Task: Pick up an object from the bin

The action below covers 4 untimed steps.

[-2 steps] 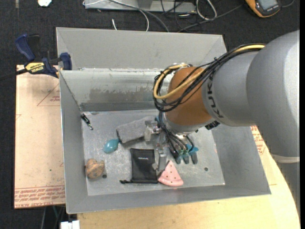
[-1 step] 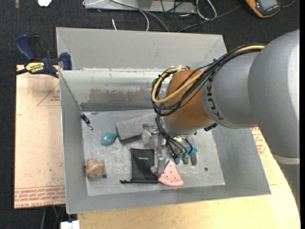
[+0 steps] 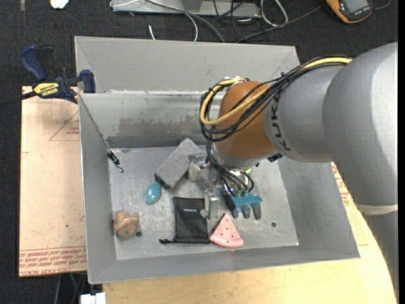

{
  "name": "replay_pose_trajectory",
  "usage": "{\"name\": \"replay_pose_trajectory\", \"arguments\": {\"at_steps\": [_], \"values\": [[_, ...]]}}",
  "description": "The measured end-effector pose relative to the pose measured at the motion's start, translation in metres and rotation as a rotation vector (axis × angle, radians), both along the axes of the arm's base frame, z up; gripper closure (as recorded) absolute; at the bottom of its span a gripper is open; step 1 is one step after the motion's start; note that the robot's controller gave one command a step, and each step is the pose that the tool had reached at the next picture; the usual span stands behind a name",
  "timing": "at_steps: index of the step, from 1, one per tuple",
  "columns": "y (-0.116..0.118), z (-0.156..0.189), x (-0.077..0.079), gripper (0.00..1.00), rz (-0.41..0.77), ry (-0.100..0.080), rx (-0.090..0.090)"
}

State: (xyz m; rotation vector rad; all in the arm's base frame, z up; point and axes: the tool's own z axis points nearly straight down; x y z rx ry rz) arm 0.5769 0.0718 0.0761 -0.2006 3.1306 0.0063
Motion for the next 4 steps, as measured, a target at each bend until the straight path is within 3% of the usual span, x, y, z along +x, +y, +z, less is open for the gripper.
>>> {"name": "replay_pose_trajectory", "arguments": {"at_steps": [1,2,3,4], "values": [[0.009,-0.002,-0.032,1.0,0.075,0.006,0.003],[0.009,-0.002,-0.032,1.0,0.076,0.005,0.003],[0.01,-0.004,-0.039,1.0,-0.046,0.002,0.003],[0.018,-0.005,-0.029,1.0,-0.067,0.007,0.002]]}}
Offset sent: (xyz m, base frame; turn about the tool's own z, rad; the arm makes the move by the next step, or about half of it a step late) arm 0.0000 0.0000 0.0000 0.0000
